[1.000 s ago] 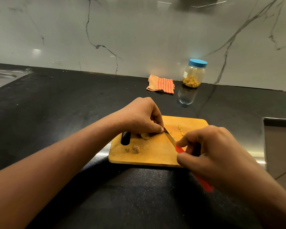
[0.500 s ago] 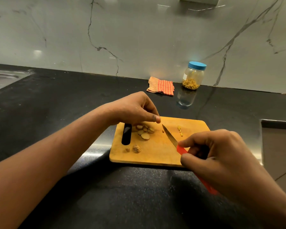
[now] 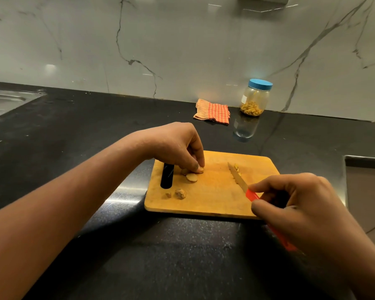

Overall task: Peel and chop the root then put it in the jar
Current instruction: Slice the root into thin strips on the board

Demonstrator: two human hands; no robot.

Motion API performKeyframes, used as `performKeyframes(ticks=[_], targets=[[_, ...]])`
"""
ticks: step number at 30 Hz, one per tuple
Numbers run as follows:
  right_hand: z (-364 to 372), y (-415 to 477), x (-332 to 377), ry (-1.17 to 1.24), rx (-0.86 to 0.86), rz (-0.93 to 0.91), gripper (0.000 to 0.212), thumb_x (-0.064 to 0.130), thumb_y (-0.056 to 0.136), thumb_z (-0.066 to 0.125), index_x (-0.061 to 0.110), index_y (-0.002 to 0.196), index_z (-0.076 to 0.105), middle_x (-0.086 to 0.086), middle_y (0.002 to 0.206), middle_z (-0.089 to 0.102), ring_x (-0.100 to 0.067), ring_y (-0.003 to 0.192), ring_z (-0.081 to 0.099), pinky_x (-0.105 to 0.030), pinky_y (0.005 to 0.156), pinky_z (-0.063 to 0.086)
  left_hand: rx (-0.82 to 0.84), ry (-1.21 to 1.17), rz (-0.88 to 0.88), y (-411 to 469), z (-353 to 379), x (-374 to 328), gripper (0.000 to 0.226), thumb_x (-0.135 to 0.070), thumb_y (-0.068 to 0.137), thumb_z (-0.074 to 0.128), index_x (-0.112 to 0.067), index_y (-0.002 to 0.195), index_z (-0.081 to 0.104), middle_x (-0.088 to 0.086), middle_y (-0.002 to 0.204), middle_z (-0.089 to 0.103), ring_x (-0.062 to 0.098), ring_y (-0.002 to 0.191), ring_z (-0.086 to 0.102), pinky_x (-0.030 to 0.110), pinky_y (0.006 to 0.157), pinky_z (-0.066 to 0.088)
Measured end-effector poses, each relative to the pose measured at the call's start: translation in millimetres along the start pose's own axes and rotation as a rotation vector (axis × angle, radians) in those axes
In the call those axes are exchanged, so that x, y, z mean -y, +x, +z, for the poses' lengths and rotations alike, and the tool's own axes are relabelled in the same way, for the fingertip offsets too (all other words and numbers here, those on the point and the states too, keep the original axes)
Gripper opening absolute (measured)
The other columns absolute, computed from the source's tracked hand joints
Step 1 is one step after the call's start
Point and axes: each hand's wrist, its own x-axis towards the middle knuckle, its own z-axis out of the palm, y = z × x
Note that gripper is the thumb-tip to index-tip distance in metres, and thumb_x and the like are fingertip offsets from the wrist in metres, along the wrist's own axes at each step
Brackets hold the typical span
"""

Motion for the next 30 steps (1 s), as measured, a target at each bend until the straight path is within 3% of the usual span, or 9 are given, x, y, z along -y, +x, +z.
performKeyframes(ticks=[5, 8, 14, 22, 26, 30], targets=[[8.9, -3.4, 7.6, 0.044, 0.05, -0.036, 0.019, 0.034, 0.068, 0.067, 0.03, 0.085, 0.075, 0.013, 0.066, 0.068, -0.008, 0.059, 0.062, -0.026, 0.053, 0.052, -0.013, 0.038, 0.017, 1.0, 1.3, -1.3, 0.009, -0.023, 0.083, 0.076, -0.024, 0.092, 0.076, -0.003, 0.104, 0.072, 0.015, 0.102, 0.065, 0.032, 0.093, 0.053], [7.8, -2.8, 4.2, 0.069, 0.041, -0.021, 0.018, 0.033, 0.068, 0.068, 0.03, 0.084, 0.075, 0.011, 0.066, 0.069, -0.009, 0.057, 0.062, -0.028, 0.052, 0.052, -0.024, 0.051, 0.024, 1.3, 1.3, -1.9, 0.007, -0.024, 0.083, 0.076, -0.024, 0.09, 0.076, -0.004, 0.098, 0.073, 0.013, 0.097, 0.067, 0.034, 0.094, 0.054], [3.1, -0.2, -1.5, 0.078, 0.044, 0.016, 0.019, 0.029, 0.07, 0.071, 0.025, 0.088, 0.075, 0.01, 0.064, 0.069, -0.005, 0.057, 0.063, -0.012, 0.048, 0.045, -0.045, 0.063, 0.046, 1.3, 0.6, -1.4, 0.004, -0.024, 0.083, 0.076, -0.026, 0.087, 0.074, -0.007, 0.094, 0.073, 0.01, 0.093, 0.068, 0.034, 0.095, 0.053], [3.1, -0.5, 0.4, 0.058, -0.008, 0.008, 0.018, 0.03, 0.068, 0.07, 0.027, 0.086, 0.074, 0.009, 0.063, 0.068, -0.006, 0.059, 0.063, -0.019, 0.053, 0.051, -0.101, 0.054, 0.07, 1.6, 1.2, -1.0, 0.005, -0.021, 0.087, 0.072, -0.023, 0.091, 0.07, -0.007, 0.086, 0.071, 0.009, 0.083, 0.068, 0.031, 0.092, 0.054], [1.4, 0.6, 1.3, 0.068, -0.07, -0.013, 0.017, 0.025, 0.067, 0.071, 0.027, 0.084, 0.074, 0.007, 0.062, 0.068, -0.007, 0.056, 0.063, -0.02, 0.052, 0.051, -0.242, 0.016, 0.112, 5.8, 6.8, 0.6, 0.012, -0.02, 0.086, 0.072, -0.023, 0.097, 0.069, -0.005, 0.09, 0.069, 0.011, 0.086, 0.068, 0.029, 0.086, 0.057], [-6.7, 1.3, 1.1, 0.119, -0.125, -0.01, 0.016, 0.027, 0.067, 0.07, 0.035, 0.08, 0.067, 0.013, 0.07, 0.068, -0.007, 0.064, 0.065, -0.02, 0.062, 0.056, -0.346, -0.078, 0.161, 10.2, 19.9, -2.4, 0.016, -0.023, 0.086, 0.073, -0.029, 0.101, 0.069, -0.01, 0.091, 0.068, 0.008, 0.087, 0.069, 0.02, 0.078, 0.056]])
